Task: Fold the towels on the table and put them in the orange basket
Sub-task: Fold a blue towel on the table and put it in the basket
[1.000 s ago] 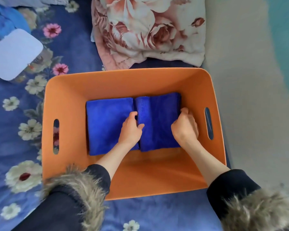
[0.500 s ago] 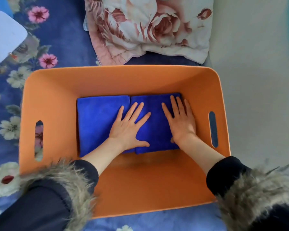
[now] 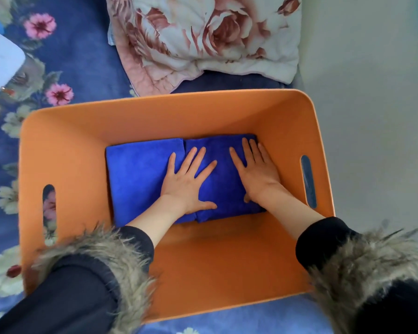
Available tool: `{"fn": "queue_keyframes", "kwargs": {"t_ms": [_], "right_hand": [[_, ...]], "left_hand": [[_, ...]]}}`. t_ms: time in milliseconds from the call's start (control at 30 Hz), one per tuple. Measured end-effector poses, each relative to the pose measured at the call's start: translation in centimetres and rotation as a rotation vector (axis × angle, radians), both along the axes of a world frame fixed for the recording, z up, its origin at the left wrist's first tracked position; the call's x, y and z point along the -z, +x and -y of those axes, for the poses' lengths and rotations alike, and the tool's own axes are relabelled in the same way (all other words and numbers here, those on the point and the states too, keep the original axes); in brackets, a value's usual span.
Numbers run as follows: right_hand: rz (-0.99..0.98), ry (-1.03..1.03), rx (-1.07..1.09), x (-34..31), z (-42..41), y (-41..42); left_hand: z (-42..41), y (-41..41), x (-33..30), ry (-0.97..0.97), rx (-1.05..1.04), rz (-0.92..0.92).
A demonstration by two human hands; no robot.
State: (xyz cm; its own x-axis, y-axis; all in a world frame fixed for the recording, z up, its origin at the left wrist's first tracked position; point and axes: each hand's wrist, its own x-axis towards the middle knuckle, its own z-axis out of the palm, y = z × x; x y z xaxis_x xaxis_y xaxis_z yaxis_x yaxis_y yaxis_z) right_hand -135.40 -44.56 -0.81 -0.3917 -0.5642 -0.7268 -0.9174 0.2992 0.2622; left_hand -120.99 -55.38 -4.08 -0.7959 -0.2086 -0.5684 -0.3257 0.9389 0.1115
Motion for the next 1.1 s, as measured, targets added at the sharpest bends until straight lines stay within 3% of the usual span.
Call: {"fn": "queue_keyframes", "kwargs": {"t_ms": [100,200,333,633,900,1100], "right_hand": [[0.113,-0.114,0.127,-1.5,-0.6,0.7],[0.208,-0.266,0.282,-3.8,-2.0,2.2],[0.279,-0.440,0.496,-8.2,-3.6,4.5],[0.164,-0.859,0.692,-21.6,-9.1,10.7],[-0.100,-0.948,0.916,-30.3,-19.0,21.2],[-0.322,-0.954,1.212,-34.0,-26.9,31.4]], "left_hand": [[0.5,-0.4,-2.1,0.091,-0.023,0.061],[0.4,0.5,-4.7,0.191,-0.123,-0.011],[-0.4,3.2,-9.3,0.157,-0.198,-0.107],[-3.8,7.2,-22.0,0.291,-0.328,-0.472],[-10.8,11.8,-30.5,0.487,-0.076,-0.548],[-18.8,15.2,-34.2,0.608,0.368,-0.527]]}}
